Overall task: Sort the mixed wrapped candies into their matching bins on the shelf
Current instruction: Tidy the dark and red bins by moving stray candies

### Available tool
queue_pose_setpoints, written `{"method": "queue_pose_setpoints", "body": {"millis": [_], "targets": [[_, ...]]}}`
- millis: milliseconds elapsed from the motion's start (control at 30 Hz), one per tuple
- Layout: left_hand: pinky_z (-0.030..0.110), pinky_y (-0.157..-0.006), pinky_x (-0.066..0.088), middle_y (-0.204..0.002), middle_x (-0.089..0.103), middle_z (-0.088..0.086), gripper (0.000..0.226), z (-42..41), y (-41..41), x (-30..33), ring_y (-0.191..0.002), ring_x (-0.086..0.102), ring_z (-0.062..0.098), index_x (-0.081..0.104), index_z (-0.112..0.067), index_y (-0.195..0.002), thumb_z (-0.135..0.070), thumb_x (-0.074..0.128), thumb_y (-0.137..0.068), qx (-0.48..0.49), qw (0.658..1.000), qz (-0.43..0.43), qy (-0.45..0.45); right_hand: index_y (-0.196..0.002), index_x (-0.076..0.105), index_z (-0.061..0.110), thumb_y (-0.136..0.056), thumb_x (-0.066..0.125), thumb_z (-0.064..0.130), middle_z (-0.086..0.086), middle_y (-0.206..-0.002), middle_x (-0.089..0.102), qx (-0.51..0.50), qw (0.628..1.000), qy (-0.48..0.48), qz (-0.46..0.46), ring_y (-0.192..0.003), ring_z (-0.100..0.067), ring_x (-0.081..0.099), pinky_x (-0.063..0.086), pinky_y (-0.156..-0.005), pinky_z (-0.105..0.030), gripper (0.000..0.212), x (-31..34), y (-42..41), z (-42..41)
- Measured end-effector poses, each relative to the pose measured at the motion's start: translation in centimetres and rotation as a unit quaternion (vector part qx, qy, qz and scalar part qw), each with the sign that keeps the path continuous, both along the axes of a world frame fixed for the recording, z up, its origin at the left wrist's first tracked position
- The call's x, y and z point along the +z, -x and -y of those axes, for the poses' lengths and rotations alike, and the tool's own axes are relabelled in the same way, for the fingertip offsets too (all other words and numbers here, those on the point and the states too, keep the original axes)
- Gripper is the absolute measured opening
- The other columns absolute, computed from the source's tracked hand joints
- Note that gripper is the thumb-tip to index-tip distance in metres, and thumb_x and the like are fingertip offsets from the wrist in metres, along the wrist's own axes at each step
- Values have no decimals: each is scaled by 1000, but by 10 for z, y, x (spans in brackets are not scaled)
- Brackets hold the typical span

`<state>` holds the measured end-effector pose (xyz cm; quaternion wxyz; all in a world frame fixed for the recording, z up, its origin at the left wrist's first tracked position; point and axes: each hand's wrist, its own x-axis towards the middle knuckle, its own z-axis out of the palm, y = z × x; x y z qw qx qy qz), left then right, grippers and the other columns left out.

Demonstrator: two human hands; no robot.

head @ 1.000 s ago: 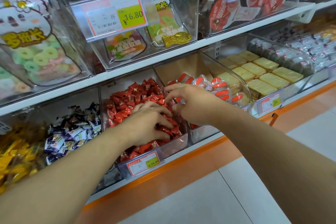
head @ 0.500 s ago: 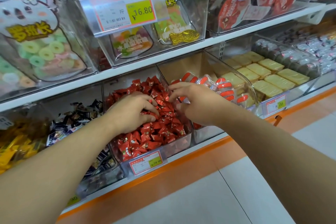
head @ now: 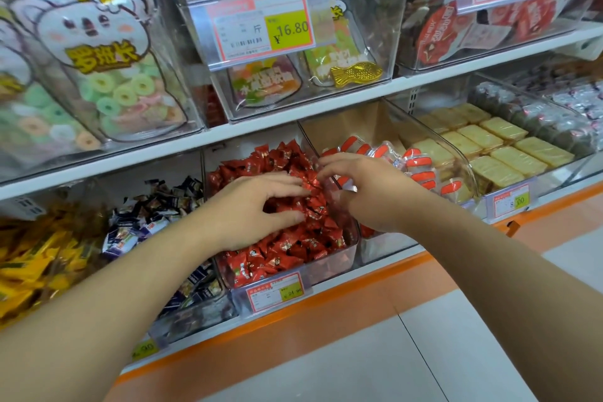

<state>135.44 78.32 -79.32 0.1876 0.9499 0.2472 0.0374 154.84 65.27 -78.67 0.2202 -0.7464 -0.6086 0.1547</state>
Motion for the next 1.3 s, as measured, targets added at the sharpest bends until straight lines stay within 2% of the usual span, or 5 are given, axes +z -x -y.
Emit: {"method": "queue_pose_setpoints", "body": {"millis": [167,433,633,1000,1300], "targets": [[39,-126,18,-166,6,-31,62,10,16,-6,-154,17,5,21,-52,-158,-67,39,-100,14,990,-134,-46,-136,63,34,-102,60,16,22,-159,37,-7,1000,2,7,-148,-10,34,33,-123,-39,39,-5,0,0],[18,-118,15,-153,34,-39,39,22,92,13,-141,24,-17,50,-53,-143,-41,48,-107,117,983,128,65,-138,65,27,-99,60,16,10,-154,50,4,996,-35,87,-144,-15,43,20,-113,-17,41,2,18,1],[18,-101,44,-148,47,-23,37,-4,165,2,-122,55,3,58,-45,-136,-26,59,-104,209,974,86,11,-132,67,17,-91,66,7,-1,-135,65,-2,989,-87,118,-130,-23,54,27,-105,-17,42,6,58,-14],[64,-124,-2,-168,-12,-24,70,-29,149,-62,-155,-24,25,34,-58,-151,-75,59,-87,130,985,-113,19,-148,53,23,-100,62,27,8,-155,44,138,986,-57,81,-147,-8,33,18,-120,-16,49,-15,148,-58],[38,-107,46,-145,48,-19,36,-38,164,-51,-138,41,13,72,-45,-119,-53,78,-84,144,988,-24,-57,-147,54,26,-100,63,31,15,-153,43,137,987,-47,70,-145,-6,34,16,-115,-11,48,-17,142,-63]]}}
